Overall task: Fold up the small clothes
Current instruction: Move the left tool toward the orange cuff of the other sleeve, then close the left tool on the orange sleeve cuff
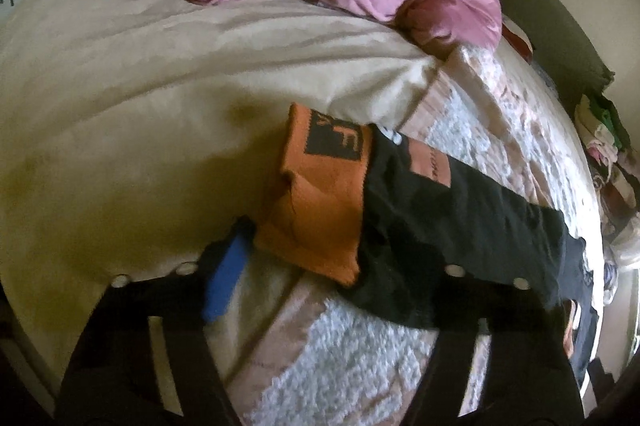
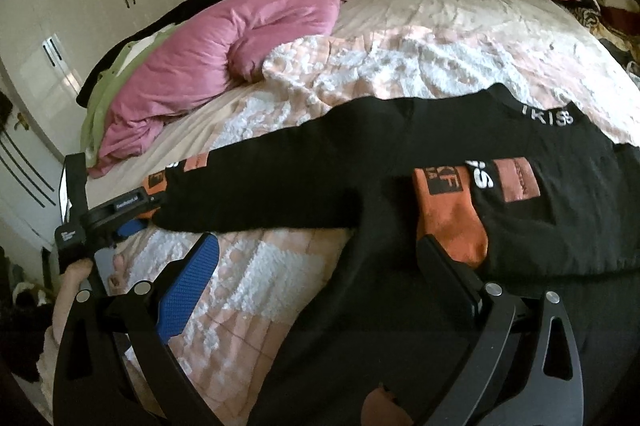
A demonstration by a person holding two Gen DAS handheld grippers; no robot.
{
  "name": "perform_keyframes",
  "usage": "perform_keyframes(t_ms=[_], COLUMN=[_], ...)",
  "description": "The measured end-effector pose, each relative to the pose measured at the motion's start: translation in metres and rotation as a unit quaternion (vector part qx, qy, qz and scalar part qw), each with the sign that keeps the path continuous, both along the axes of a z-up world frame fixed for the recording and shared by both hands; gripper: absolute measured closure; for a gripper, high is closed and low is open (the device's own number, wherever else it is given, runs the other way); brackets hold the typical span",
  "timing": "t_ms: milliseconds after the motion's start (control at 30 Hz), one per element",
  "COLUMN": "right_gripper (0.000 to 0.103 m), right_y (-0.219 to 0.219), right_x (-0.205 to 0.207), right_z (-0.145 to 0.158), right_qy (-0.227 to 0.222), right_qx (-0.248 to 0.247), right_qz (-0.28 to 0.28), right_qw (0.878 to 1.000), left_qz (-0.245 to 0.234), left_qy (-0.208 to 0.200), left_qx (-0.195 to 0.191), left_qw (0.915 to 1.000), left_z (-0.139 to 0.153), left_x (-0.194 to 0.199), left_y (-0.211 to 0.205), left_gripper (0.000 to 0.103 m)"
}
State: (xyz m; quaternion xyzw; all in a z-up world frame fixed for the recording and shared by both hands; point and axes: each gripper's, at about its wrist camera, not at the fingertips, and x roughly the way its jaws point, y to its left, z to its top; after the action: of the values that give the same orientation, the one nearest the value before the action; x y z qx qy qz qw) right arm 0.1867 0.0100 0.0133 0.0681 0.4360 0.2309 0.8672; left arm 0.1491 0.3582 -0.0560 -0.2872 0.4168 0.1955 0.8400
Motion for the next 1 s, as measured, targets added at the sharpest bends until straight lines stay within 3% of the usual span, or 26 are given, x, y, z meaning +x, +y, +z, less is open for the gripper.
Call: perform_keyframes(t_ms=[100, 167, 233, 567, 1000], right_gripper=[0.004, 0.004, 0.004, 0.004, 0.004], right_y=[-0.005, -0.008, -0.012, -0.043, -0.089], right_x=[-0.001, -0.001, -0.002, -0.008, -0.022], right_z=[-0.002, -0.002, -0.003, 0.003, 0.025], right_qy=[0.007, 0.007, 0.007, 0.008, -0.015], right_qx=[0.007, 0.008, 0.010, 0.032, 0.039], right_qz=[-0.007, -0.010, -0.015, -0.045, -0.093], right_qw=[1.000, 1.000, 1.000, 0.998, 0.995], left_qz=[-0.001, -0.015, -0.024, -0.052, -0.106], left_qy=[-0.002, -0.010, -0.014, -0.056, -0.116], left_qx=[0.000, -0.008, -0.009, 0.013, 0.028], left_qw=[1.0000, 0.9998, 0.9996, 0.9970, 0.9871], left_z=[-0.001, 0.001, 0.005, 0.048, 0.111], left_x=[0.004, 0.006, 0.008, 0.002, 0.000], left_y=[0.004, 0.002, -0.003, -0.025, -0.074], left_gripper=[0.064, 0.083, 0.090, 0.093, 0.093])
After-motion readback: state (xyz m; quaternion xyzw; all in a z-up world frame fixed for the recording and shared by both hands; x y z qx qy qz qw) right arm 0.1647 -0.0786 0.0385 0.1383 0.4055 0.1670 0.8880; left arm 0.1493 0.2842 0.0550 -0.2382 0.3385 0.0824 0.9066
